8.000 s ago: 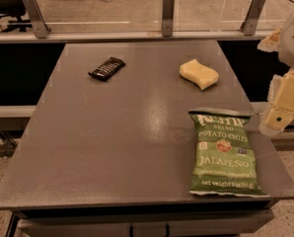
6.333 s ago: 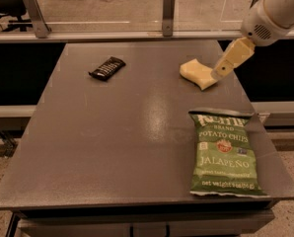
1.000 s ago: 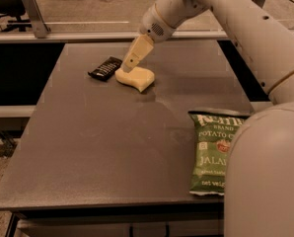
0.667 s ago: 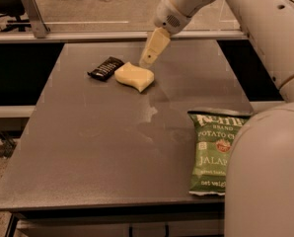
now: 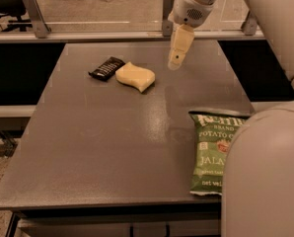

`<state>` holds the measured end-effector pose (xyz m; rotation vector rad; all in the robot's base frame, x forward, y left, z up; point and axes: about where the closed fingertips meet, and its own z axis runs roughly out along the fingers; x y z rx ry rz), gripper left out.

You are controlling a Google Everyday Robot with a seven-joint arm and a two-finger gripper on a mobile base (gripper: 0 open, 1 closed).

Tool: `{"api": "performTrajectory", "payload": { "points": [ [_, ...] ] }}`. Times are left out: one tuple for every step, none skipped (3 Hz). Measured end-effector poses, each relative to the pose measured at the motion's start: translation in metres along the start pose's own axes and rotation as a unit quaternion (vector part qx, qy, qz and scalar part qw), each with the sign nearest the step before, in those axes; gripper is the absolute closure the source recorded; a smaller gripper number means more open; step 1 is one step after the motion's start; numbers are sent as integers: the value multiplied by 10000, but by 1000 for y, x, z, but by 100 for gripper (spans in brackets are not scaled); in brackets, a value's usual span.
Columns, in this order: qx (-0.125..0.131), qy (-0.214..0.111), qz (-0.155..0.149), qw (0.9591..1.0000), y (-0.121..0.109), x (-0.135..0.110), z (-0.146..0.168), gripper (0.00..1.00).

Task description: Move sponge near rxbar chocolate

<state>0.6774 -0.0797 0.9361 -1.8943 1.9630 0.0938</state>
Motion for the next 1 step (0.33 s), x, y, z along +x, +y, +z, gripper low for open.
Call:
{"api": "performTrajectory", "payload": {
  "points": [
    [8, -8, 0, 10000, -1, -1, 1, 0]
  ]
}}
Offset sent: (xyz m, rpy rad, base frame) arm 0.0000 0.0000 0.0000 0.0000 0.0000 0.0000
